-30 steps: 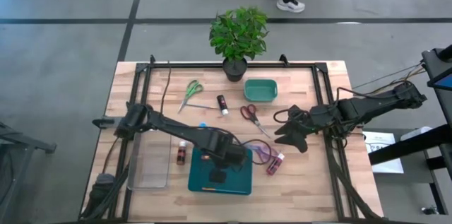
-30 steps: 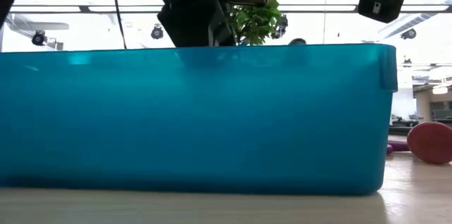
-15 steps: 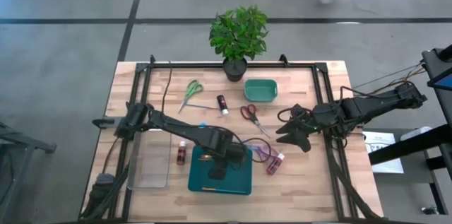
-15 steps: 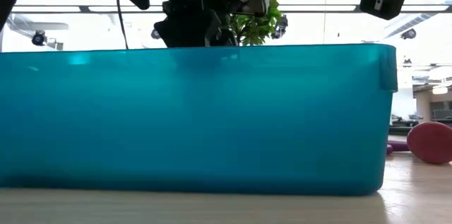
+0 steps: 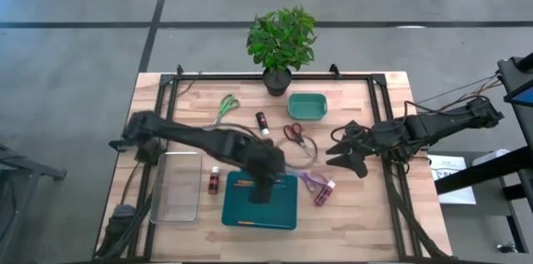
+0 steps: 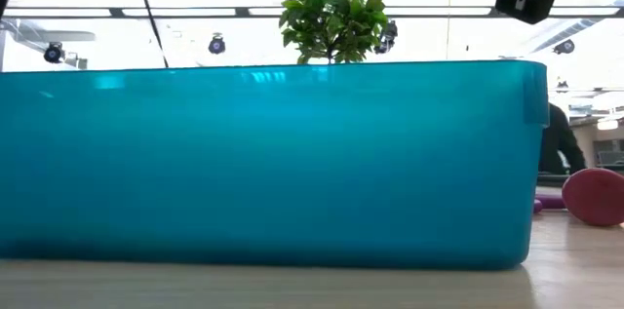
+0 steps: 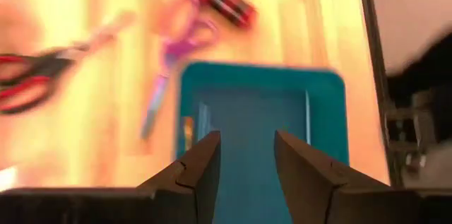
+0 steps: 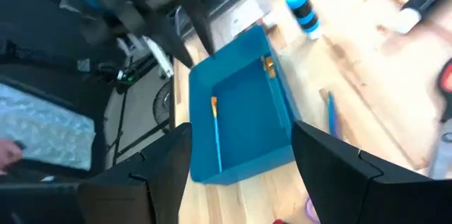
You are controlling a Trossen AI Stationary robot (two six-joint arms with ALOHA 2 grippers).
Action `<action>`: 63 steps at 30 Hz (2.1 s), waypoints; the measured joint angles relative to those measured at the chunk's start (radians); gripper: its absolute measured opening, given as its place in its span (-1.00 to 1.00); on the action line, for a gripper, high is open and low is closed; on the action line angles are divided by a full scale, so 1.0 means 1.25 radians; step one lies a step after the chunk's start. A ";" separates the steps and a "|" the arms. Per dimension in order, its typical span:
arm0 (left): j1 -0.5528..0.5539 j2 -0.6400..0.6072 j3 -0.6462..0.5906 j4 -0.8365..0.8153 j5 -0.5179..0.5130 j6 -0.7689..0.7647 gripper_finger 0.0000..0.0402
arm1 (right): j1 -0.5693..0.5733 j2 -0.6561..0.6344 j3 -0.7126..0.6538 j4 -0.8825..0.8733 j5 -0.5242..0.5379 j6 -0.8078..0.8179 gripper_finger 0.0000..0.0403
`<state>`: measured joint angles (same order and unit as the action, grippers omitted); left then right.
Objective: Pick & Place Paint Supplies
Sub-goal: Put the blue paint brush into the blue bin
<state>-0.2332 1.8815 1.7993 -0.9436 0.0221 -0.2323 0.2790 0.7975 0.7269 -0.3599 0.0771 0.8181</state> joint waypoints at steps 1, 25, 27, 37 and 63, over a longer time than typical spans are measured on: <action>0.004 -0.022 -0.004 0.000 -0.021 -0.019 -0.29 | 0.000 -0.002 0.000 0.002 0.009 0.000 0.18; 0.245 -0.199 -0.135 -0.210 -0.182 0.329 -0.29 | -0.002 -0.005 0.000 0.144 0.151 0.011 0.18; 0.275 -0.197 -0.167 -0.189 -0.149 0.396 -0.29 | -0.002 -0.008 0.000 0.159 0.177 0.023 0.18; 0.383 -0.195 -0.384 -0.001 -0.077 0.603 -0.29 | -0.001 -0.009 0.000 0.231 0.276 0.035 0.18; 0.427 -0.048 -0.484 0.242 0.000 0.622 -0.29 | -0.002 0.003 -0.001 0.231 0.360 0.084 0.18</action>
<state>0.3008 1.8221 1.1945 -0.6405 0.0222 0.5447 0.2768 0.8013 0.7263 -0.0708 0.5270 0.9236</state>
